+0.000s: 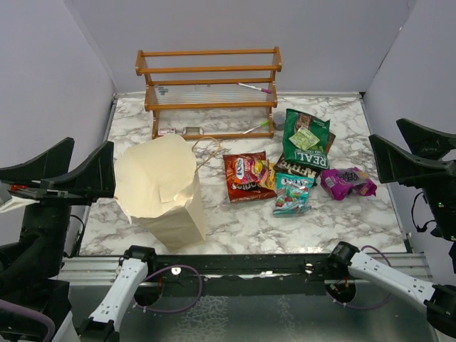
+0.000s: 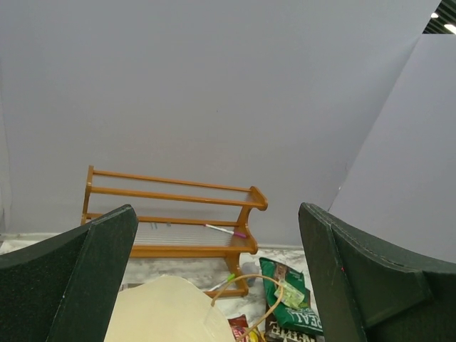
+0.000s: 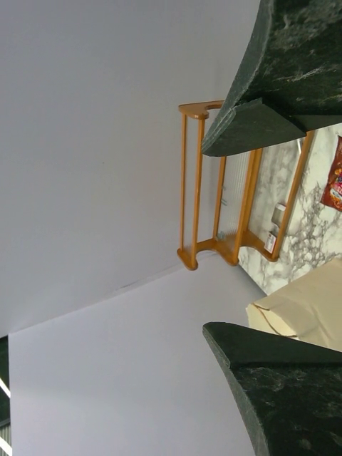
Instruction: Take the snacks out of the paper bag
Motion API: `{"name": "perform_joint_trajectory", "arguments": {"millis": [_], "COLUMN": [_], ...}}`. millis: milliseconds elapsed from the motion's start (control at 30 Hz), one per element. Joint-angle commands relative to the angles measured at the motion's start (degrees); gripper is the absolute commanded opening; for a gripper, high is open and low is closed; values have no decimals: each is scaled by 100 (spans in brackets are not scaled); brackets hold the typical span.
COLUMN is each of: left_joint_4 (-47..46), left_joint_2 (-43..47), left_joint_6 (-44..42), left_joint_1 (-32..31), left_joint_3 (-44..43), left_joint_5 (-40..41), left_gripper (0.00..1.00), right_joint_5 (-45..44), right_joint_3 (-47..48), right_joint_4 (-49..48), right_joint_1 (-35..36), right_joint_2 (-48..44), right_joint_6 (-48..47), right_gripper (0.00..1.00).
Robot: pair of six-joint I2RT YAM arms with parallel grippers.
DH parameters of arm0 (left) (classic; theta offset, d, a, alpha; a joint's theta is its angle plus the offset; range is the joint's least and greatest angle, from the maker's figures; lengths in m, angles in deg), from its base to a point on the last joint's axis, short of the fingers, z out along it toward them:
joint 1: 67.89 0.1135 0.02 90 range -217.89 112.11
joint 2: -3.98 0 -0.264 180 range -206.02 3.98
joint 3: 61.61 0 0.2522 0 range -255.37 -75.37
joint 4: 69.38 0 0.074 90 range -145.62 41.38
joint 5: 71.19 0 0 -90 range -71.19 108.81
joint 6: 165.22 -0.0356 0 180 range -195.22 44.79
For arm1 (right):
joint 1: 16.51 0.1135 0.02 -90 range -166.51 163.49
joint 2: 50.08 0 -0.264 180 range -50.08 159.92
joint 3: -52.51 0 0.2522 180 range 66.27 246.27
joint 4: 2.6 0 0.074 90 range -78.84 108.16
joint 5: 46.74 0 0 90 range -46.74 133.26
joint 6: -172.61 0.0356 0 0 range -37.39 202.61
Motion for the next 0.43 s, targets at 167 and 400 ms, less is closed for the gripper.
{"name": "perform_joint_trajectory", "arguments": {"millis": [167, 400], "left_joint_4": [-158, -156], "left_joint_2": [65, 111], "left_joint_6": [40, 85], "left_joint_1": [-53, -69], "left_joint_3": [283, 483], "left_joint_5": [-117, -124], "left_gripper": [99, 99], "right_joint_5": [75, -264], "right_joint_3": [-147, -207], "right_joint_4": [110, 230], "right_joint_1": [-24, -18], "right_joint_2": [54, 98], "right_joint_6": [61, 178], "right_gripper": [99, 99]}}
